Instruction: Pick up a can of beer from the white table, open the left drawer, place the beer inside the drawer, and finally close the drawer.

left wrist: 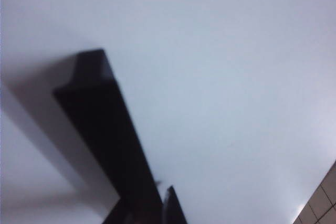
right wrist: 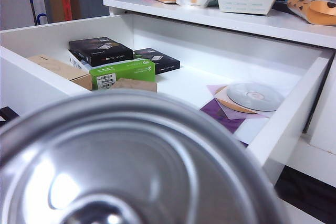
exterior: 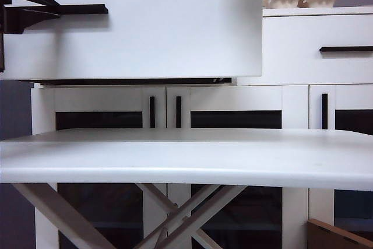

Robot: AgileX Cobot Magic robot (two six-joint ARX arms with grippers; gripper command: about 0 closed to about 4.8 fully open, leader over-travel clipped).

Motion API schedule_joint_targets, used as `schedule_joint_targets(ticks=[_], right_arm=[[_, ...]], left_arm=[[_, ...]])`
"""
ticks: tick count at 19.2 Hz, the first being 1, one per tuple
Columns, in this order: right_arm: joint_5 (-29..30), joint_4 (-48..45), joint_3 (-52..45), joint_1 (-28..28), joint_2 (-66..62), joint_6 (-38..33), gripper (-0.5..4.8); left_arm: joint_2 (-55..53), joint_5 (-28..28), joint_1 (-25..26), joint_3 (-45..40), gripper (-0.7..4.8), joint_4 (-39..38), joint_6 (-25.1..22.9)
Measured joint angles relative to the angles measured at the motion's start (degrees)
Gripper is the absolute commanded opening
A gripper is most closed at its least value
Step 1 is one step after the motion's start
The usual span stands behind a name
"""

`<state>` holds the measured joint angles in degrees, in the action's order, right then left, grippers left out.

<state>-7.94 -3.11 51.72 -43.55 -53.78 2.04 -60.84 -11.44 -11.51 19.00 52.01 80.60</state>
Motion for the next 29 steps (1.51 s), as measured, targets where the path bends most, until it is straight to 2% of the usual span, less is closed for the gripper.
schedule_joint_targets(ticks=[5,6,7,8,13,15,18,22,25,27,28,29], right_arm=[[0.0,-0.2,0.0,0.0,0.0,0.0,1.44],[0.0,-0.4,0.0,0.0,0.0,0.0,1.44],[0.0,-0.5,0.0,0.0,0.0,0.0,1.44],[0.0,-0.5,0.0,0.0,0.0,0.0,1.44],[0.0,-0.7,0.0,0.0,0.0,0.0,1.44],[0.0,-2.8,0.0,0.0,0.0,0.0,1.44],[0.0,-5.5,0.1,0.0,0.0,0.0,1.44],[0.0,-5.0,2.7,0.0,-0.9,0.0,1.48],[0.0,-5.1,6.3,0.0,-2.8,0.0,1.48],[0.0,-5.0,8.8,0.2,-4.6,0.0,1.48],[0.0,-4.9,10.0,0.2,-5.6,0.0,1.49],[0.0,-4.9,11.5,0.2,-6.7,0.0,1.48]], left_arm=[[3.6,-0.1,0.0,-2.3,0.01,-0.5,0.0],[3.6,-0.1,0.0,-2.3,0.55,-0.5,0.0],[3.5,-0.1,0.0,-2.3,3.2,-0.4,0.0],[3.5,0.0,0.0,-2.2,4.79,-0.4,-0.8],[3.6,0.6,0.4,-2.1,4.79,1.4,-1.7],[3.9,-3.0,0.4,-2.1,4.79,2.0,-1.7],[5.2,-4.7,0.4,-2.1,4.79,1.6,-1.5],[8.3,-6.8,0.4,-2.1,4.79,-6.7,-1.5],[11.6,-8.8,0.4,-2.1,4.7,-8.2,-1.9],[13.8,-9.8,0.4,-2.1,3.65,-8.1,-2.2],[14.7,-10.4,0.4,-2.1,2.66,-8.1,-2.4],[16.0,-11.2,0.4,-2.1,2.17,-8.1,-2.4]])
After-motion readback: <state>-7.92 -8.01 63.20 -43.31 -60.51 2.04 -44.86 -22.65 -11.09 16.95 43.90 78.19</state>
